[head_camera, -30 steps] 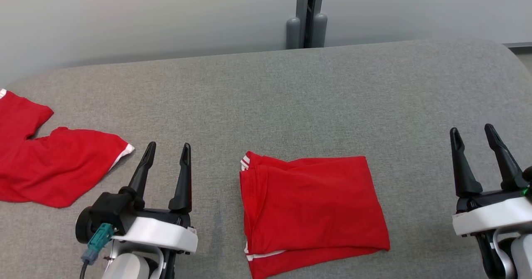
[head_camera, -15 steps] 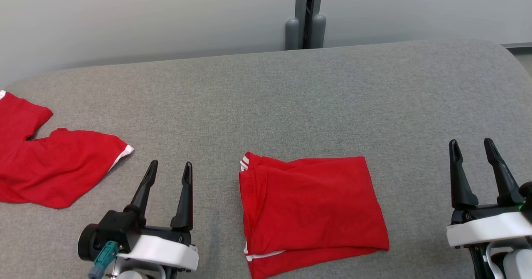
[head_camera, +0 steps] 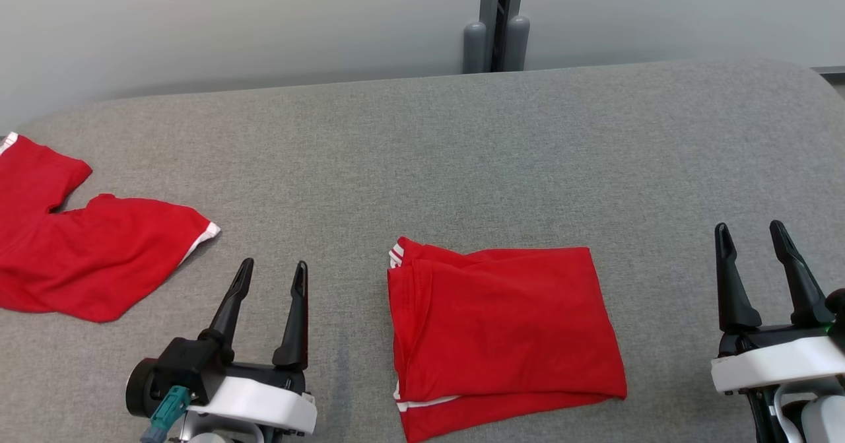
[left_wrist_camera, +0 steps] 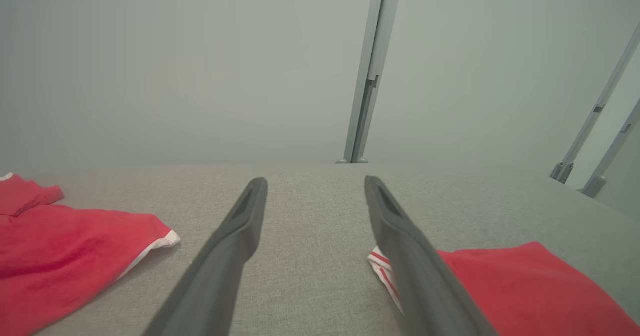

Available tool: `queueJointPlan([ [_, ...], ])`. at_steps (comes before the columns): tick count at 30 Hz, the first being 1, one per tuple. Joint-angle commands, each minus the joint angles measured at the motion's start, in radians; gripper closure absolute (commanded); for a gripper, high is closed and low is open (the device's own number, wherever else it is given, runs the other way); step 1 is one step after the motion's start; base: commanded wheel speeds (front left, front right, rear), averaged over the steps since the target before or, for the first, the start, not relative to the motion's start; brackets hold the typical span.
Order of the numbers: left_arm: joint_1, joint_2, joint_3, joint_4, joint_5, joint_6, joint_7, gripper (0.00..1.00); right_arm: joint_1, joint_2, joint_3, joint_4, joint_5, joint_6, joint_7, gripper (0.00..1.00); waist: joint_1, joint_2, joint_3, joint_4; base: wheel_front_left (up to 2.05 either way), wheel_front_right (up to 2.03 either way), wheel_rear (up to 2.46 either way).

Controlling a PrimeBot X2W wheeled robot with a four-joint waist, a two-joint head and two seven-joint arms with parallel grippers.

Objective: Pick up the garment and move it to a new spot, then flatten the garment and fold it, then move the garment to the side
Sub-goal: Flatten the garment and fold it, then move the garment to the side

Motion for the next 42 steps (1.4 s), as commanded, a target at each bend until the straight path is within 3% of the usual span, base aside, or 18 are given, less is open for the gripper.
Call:
queueJointPlan([
  [1,-0.011,0.003,0.001,-0.002,-0.004,0.006,-0.004,0.0,-0.004,-0.005,-0.002,0.0,-0.003,0.0,-0.005,0.0,0.0,-0.0001,0.001,0.002,0.0,0.0,0.0],
  [29,-0.011,0.003,-0.015,0.002,-0.014,0.018,-0.004,0.0,-0.011,-0.014,0.021,0.031,0.012,0.0,-0.005,0.0,0.0,-0.0001,0.008,0.026,0.0,0.0,0.0],
  [42,-0.023,0.003,-0.026,0.015,0.001,0.014,-0.004,0.0,0.006,-0.035,0.179,0.166,0.211,0.0,0.025,0.0,0.0,-0.0001,0.018,0.026,0.0,0.0,0.0],
])
